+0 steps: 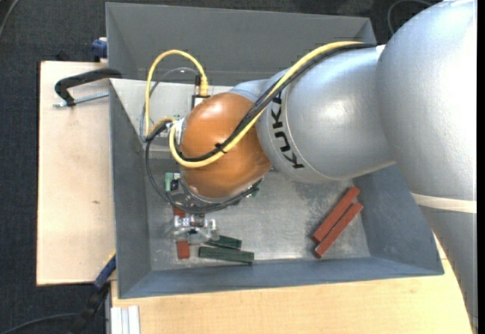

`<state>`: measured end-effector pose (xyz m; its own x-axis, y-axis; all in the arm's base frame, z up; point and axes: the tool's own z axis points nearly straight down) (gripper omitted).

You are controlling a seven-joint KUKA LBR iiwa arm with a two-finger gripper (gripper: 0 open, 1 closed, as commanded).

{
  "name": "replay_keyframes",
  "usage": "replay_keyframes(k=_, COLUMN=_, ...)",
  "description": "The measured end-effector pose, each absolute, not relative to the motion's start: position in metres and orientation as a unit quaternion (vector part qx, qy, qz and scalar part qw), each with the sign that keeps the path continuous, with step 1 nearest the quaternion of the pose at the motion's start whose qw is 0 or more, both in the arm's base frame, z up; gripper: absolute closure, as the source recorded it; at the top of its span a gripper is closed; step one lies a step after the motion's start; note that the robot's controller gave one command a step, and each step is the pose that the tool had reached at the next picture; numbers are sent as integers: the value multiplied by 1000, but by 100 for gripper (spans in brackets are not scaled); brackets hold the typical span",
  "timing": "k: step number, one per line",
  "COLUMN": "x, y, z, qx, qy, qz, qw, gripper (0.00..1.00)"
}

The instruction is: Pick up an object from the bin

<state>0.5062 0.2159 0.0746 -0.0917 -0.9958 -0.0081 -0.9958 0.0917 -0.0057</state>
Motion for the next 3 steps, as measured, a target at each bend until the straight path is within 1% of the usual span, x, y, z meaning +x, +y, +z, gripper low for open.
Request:
replay_keyframes(k=1, x=522, y=198, z=234, qx=-665, qy=747, qz=-2, qw=8, gripper=100)
replay_keyframes(k=2, x=520, y=198, z=229, qx=-666, qy=746, qz=1, qw=3, gripper=0)
replay_keyframes(k=3, x=510, y=232, z=124, qx=-714, qy=700, qz=3, qw=-2, gripper=0)
